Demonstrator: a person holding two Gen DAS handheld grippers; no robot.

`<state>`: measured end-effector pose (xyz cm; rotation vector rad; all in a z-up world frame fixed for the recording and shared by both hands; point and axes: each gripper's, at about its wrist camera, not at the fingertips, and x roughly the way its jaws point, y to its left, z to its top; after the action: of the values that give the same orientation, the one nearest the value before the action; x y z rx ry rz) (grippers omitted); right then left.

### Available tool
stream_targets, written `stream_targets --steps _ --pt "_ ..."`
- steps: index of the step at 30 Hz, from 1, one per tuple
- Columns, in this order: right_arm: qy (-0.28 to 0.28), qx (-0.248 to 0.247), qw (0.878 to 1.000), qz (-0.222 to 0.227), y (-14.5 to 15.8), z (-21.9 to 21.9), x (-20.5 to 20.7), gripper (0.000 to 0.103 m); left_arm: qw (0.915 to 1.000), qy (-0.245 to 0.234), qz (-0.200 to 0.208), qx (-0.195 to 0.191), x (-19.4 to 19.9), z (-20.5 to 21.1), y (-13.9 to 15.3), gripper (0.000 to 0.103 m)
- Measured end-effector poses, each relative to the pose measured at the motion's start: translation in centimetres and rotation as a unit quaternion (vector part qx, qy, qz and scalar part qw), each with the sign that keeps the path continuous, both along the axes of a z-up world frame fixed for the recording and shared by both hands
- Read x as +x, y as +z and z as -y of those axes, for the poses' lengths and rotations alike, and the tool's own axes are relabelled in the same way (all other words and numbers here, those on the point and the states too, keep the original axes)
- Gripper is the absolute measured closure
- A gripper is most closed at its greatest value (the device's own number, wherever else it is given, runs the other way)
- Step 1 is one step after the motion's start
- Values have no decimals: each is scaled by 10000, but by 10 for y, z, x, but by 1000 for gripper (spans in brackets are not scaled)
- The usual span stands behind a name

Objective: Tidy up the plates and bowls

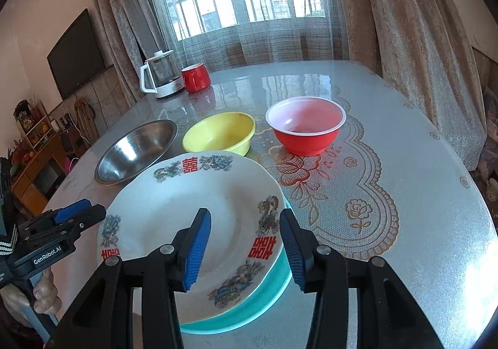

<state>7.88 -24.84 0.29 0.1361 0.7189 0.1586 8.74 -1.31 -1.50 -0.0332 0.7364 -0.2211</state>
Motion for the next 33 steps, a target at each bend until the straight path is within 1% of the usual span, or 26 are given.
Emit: stream_targets --steps 5,20,33 --pt "182 17 9998 15 4 -17 -2 56 9999 121 -63 -26 -5 -12 -1 55" --pt "810 188 9965 -125 0 -71 -8 56 9978 552 -342 -164 -13 -49 -10 55" --pt "1179 156 9927 -212 -2 -105 -4 56 9940 939 -492 -253 -14 -83 -15 55"
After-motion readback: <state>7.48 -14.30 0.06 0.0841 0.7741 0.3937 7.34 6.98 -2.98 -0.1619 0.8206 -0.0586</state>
